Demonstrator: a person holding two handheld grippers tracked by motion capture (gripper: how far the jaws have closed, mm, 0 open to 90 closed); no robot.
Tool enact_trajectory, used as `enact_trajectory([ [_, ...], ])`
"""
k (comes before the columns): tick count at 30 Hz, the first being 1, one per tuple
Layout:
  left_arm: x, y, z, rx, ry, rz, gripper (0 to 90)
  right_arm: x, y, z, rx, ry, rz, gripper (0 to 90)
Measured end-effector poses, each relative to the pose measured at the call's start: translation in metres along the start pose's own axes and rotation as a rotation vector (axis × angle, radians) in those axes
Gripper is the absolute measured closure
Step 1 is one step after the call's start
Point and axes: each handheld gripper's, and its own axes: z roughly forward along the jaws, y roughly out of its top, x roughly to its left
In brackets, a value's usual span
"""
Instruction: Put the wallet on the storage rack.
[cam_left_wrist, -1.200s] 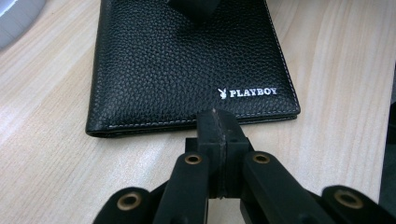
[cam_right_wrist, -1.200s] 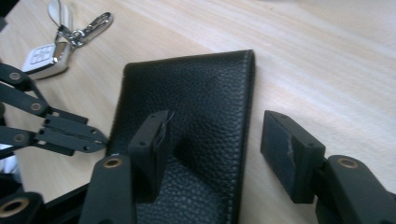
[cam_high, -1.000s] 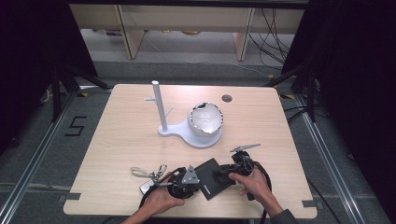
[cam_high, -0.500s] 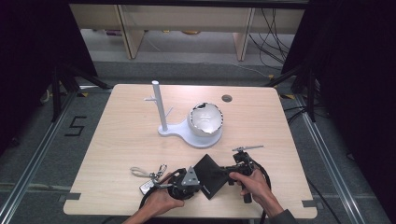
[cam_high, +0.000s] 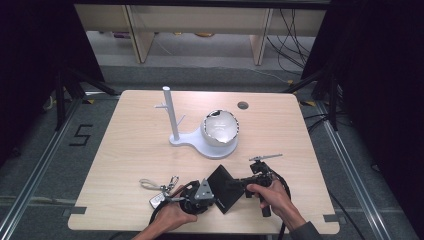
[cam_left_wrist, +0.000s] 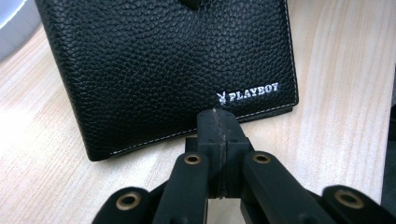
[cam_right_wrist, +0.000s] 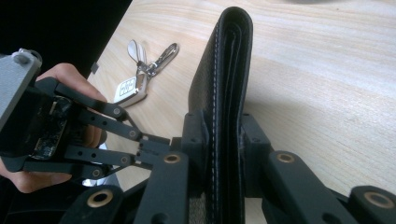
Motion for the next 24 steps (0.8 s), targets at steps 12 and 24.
enact_trajectory([
  [12,0.005,-0.002,-0.019,-0.075,-0.015,-0.07,69.6,0.013,0.021,-0.007,0.022,-0.04,-0.113,78.7],
  [24,0.014,-0.031,-0.068,-0.096,0.027,-0.148,45.7,0.029,0.05,-0.034,-0.008,-0.044,-0.13,78.8],
])
